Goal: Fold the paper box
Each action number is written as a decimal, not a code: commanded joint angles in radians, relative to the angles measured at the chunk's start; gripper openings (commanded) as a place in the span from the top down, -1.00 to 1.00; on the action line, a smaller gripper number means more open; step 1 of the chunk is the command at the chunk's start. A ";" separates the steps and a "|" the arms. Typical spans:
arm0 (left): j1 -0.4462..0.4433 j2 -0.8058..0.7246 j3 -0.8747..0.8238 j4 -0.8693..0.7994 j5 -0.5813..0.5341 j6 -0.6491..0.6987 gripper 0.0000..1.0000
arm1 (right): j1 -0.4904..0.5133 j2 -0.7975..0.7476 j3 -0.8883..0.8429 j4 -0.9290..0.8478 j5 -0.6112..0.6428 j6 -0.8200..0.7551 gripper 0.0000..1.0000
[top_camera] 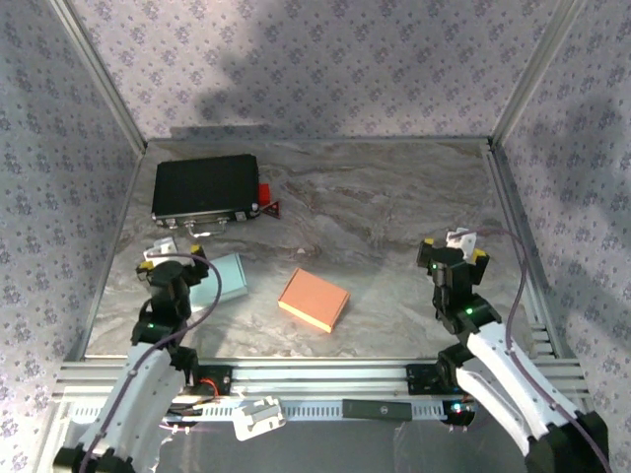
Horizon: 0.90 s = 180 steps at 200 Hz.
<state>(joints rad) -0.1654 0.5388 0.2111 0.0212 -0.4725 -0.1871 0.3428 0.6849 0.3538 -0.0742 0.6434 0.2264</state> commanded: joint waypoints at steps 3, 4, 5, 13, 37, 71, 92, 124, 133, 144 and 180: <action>0.050 0.170 -0.089 0.500 0.066 0.094 -1.00 | -0.070 0.056 -0.073 0.303 -0.125 -0.079 -0.99; 0.052 0.176 -0.087 0.506 0.069 0.095 -1.00 | -0.071 0.058 -0.075 0.311 -0.130 -0.080 -0.99; 0.056 0.191 -0.086 0.513 0.073 0.096 -1.00 | -0.071 0.060 -0.075 0.318 -0.132 -0.081 -0.99; 0.081 0.290 -0.076 0.564 0.128 0.107 -1.00 | -0.079 0.080 -0.085 0.365 -0.120 -0.092 -0.98; 0.098 0.557 -0.031 0.738 0.214 0.135 -1.00 | -0.130 0.160 -0.099 0.449 -0.137 -0.117 -0.98; 0.113 0.748 0.049 0.844 0.254 0.161 -1.00 | -0.195 0.268 -0.155 0.603 -0.194 -0.123 -0.98; 0.119 0.887 0.068 0.950 0.265 0.174 -1.00 | -0.234 0.367 -0.168 0.716 -0.228 -0.127 -0.98; 0.133 0.967 0.104 0.934 0.286 0.164 -1.00 | -0.251 0.483 -0.115 0.752 -0.247 -0.059 -0.98; 0.140 1.006 0.108 0.989 0.301 0.168 -1.00 | -0.244 0.524 -0.102 0.790 -0.253 -0.079 -0.98; 0.156 0.986 0.130 0.919 0.312 0.149 -0.99 | -0.245 0.553 -0.052 0.724 -0.284 -0.087 -0.98; 0.189 0.994 0.167 0.857 0.328 0.109 -1.00 | -0.252 0.600 0.003 0.678 -0.326 -0.113 -0.98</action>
<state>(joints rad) 0.0132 1.5352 0.3550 0.8921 -0.1745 -0.0486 0.0982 1.2736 0.3157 0.6098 0.3603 0.1352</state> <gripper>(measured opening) 0.996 0.990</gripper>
